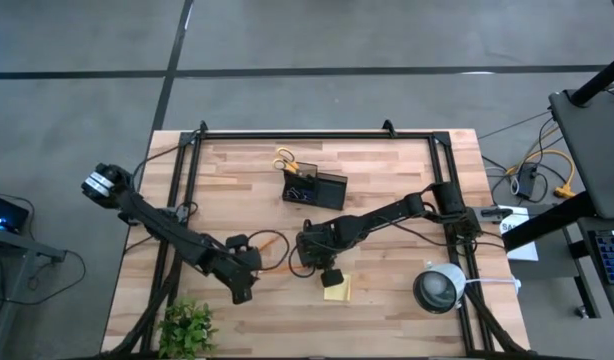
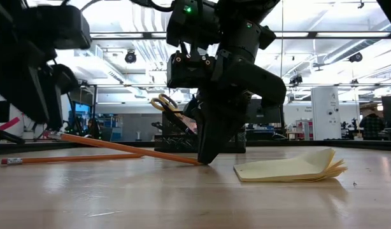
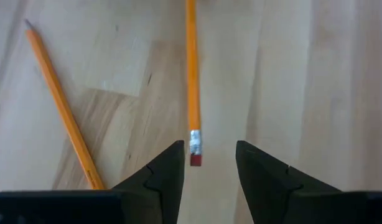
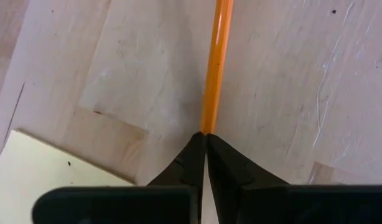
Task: Pick and place office supplies into organizer
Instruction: Put the bottom orange pencil into the black organizer bin
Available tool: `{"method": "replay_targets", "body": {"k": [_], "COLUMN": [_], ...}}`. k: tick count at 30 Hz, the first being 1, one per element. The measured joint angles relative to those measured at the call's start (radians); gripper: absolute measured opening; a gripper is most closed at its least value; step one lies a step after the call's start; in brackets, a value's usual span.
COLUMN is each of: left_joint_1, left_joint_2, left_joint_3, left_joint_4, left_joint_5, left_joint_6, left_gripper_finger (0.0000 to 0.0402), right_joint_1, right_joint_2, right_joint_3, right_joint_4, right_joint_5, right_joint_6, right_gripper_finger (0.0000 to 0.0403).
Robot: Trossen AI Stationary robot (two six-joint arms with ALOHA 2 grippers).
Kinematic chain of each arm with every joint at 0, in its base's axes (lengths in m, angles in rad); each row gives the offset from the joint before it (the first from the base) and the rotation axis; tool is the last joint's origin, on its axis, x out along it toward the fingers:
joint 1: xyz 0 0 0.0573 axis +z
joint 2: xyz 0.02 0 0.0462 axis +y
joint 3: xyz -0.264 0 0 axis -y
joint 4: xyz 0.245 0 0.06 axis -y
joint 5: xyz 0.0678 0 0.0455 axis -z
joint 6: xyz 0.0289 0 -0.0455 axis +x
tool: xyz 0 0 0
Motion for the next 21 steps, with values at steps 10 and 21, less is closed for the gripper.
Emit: {"method": "replay_targets", "body": {"k": [10, 21], "left_joint_1": [0.005, 0.019], "left_joint_2": [0.061, 0.062], "left_joint_3": [-0.002, -0.006], "left_joint_4": [0.001, 0.016], "left_joint_5": [-0.003, -0.004], "left_joint_6": [-0.005, 0.028], "left_gripper_finger": [0.013, 0.0061], "right_joint_1": [0.0, 0.0], "right_joint_2": [0.0, 0.0], "right_joint_3": [0.001, 0.0], "right_joint_4": [-0.002, -0.003], "right_joint_5": [0.0, 0.0], "right_joint_6": [0.002, -0.001], "right_gripper_finger": [0.0009, 0.0009]}}
